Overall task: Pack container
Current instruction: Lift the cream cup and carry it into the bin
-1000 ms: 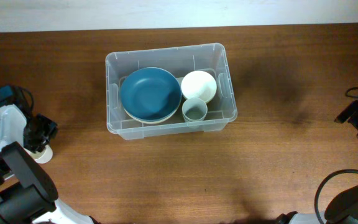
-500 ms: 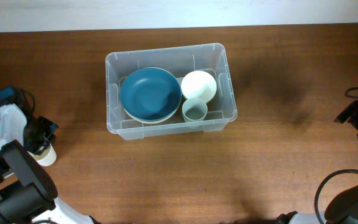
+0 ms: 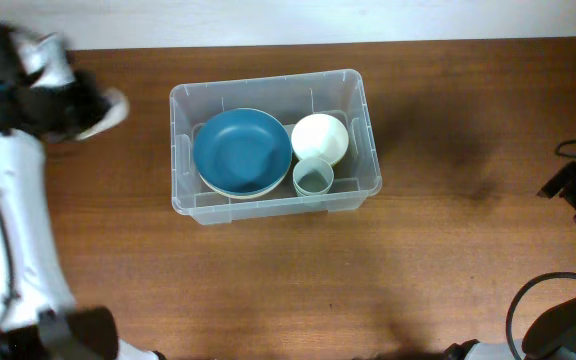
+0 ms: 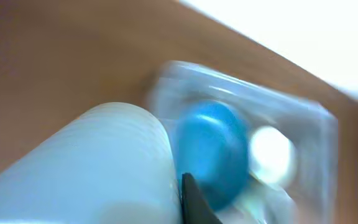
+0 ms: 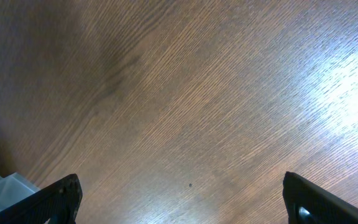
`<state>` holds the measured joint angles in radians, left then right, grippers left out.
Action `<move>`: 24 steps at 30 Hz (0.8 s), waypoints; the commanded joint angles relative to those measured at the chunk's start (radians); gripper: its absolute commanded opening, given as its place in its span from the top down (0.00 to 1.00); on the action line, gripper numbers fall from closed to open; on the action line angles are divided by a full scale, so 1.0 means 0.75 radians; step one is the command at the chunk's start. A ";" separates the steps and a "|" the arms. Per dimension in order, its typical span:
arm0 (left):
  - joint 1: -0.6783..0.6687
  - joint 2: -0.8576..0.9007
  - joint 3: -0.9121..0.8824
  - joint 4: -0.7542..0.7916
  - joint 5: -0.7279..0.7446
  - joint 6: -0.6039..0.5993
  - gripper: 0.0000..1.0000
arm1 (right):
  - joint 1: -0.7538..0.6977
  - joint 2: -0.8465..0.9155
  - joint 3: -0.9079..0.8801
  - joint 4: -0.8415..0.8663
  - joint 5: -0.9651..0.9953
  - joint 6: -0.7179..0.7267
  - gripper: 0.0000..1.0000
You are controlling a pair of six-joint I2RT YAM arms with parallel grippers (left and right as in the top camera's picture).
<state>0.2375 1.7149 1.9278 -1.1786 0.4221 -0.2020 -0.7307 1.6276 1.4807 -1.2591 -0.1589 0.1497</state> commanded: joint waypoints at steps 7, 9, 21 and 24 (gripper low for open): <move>-0.907 0.005 0.024 -0.004 -0.276 0.166 0.99 | -0.004 -0.023 -0.001 0.001 -0.003 -0.005 0.01; -1.020 0.051 0.024 -0.005 -0.363 0.167 0.99 | -0.004 -0.023 -0.001 0.001 -0.003 -0.005 0.01; -1.232 0.300 0.024 0.004 -0.480 0.167 0.99 | -0.004 -0.023 -0.001 0.001 -0.003 -0.005 0.01; -1.231 0.352 0.024 0.019 -0.479 0.167 0.99 | -0.004 -0.023 -0.001 0.001 -0.003 -0.005 0.01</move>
<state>-0.6880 1.9404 1.9423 -1.1732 0.0856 -0.0933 -0.7307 1.6276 1.4807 -1.2587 -0.1585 0.1497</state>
